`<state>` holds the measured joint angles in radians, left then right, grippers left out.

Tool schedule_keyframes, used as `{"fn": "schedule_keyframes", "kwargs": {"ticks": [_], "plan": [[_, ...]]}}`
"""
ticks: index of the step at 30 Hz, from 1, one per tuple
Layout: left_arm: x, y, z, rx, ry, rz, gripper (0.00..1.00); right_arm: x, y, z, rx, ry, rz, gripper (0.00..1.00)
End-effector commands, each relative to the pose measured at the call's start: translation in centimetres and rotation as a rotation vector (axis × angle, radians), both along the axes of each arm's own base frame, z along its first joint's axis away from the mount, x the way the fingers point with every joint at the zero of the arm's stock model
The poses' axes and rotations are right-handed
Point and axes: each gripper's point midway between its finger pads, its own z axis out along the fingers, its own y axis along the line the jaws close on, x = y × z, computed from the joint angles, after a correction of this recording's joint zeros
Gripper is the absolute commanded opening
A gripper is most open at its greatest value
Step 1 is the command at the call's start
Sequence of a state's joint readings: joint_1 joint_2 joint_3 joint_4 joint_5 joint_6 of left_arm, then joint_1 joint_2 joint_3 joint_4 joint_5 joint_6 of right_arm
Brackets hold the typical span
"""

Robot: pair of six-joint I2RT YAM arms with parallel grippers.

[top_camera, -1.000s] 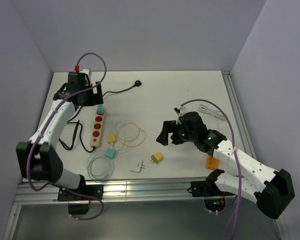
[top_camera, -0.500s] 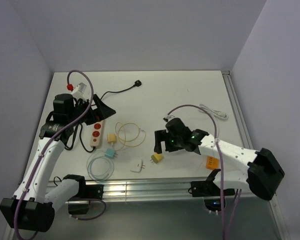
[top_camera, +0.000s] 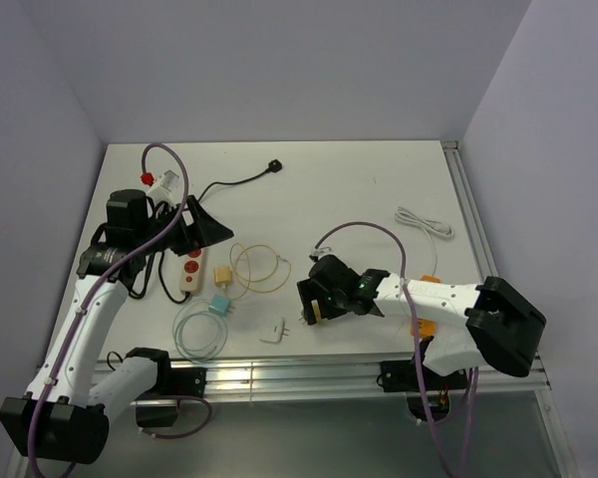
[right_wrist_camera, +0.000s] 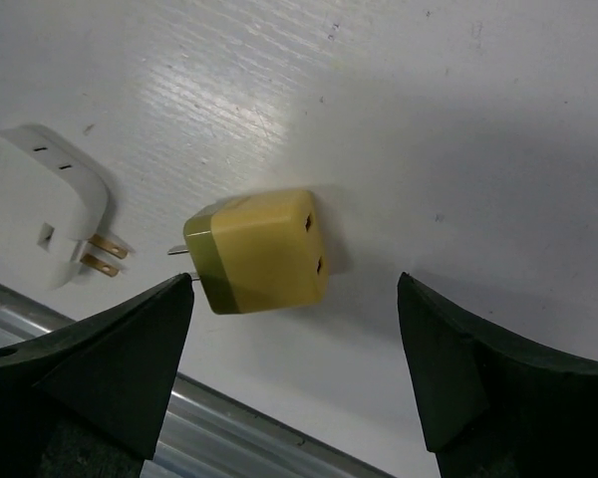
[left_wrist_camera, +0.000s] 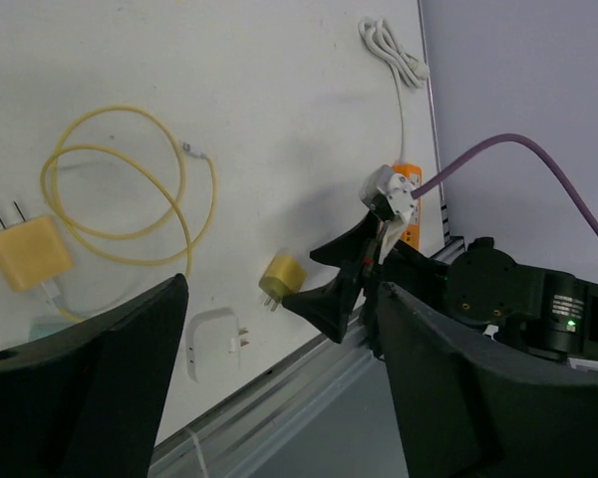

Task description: Insert the plug

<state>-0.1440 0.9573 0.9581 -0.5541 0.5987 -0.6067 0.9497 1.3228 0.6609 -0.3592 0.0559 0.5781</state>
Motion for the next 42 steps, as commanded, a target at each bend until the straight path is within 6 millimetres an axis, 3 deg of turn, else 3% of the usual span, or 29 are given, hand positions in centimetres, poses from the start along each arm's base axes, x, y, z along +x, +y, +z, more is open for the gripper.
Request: {"fn": "schedule_keyframes", "kwargs": {"ticks": [1,4,7,8,13,14,15,19,22,23,25,26,28,33,42], "plan": [[-0.7,-0.6,0.7,-0.014,-0.008,-0.054,0.79,1.2,1.4,0.0,0.006,-0.05,0.02,0.89],[-1.2,-0.8,0.3,-0.029,0.003,-0.073,0.76,1.3,1.9,-0.6,-0.005,-0.043,0.036,0.85],[-1.4,-0.8,0.4,-0.029,-0.006,-0.072,0.74,1.8,1.8,-0.6,-0.019,-0.056,0.027,0.72],[-1.4,-0.7,0.4,-0.027,-0.003,-0.071,0.71,1.8,1.7,-0.6,-0.02,-0.063,0.025,0.61],[-2.1,-1.4,0.7,-0.049,-0.008,-0.135,0.65,2.6,1.7,1.8,0.035,-0.156,0.043,0.38],[-2.2,-1.5,0.6,-0.052,-0.006,-0.141,0.64,2.7,1.8,2.3,0.041,-0.174,0.058,0.21],[-2.3,-1.5,0.6,-0.056,-0.003,-0.143,0.64,2.8,1.9,3.3,0.063,-0.197,0.064,0.15],[-3.0,-2.8,0.5,-0.096,0.004,-0.206,0.67,1.6,3.2,6.3,0.171,-0.208,0.171,0.11],[-4.4,-5.9,1.1,-0.139,-0.02,-0.33,0.7,-0.5,4.9,10.0,0.328,-0.234,0.33,0.12],[-5.7,-7.7,1.8,-0.166,-0.047,-0.425,0.71,-3.0,5.6,11.8,0.432,-0.217,0.462,0.13],[-7.4,-9.8,1.7,-0.208,-0.021,-0.516,0.72,-4.9,6.4,14.3,0.561,-0.232,0.56,0.15],[-7.5,-10.4,1.9,-0.224,-0.035,-0.538,0.71,-7.0,6.5,15.9,0.653,-0.21,0.649,0.15],[-7.7,-11.2,1.2,-0.221,0.012,-0.558,0.68,-8.7,6.7,17.6,0.74,-0.215,0.732,0.15],[-8.6,-12.1,0.6,-0.219,0.079,-0.616,0.66,-10.8,6.5,18.5,0.774,-0.204,0.809,0.14],[-12.4,-14.0,-0.5,-0.265,0.184,-0.729,0.64,-9.6,6.3,19.5,0.725,-0.289,0.754,0.11]]}}
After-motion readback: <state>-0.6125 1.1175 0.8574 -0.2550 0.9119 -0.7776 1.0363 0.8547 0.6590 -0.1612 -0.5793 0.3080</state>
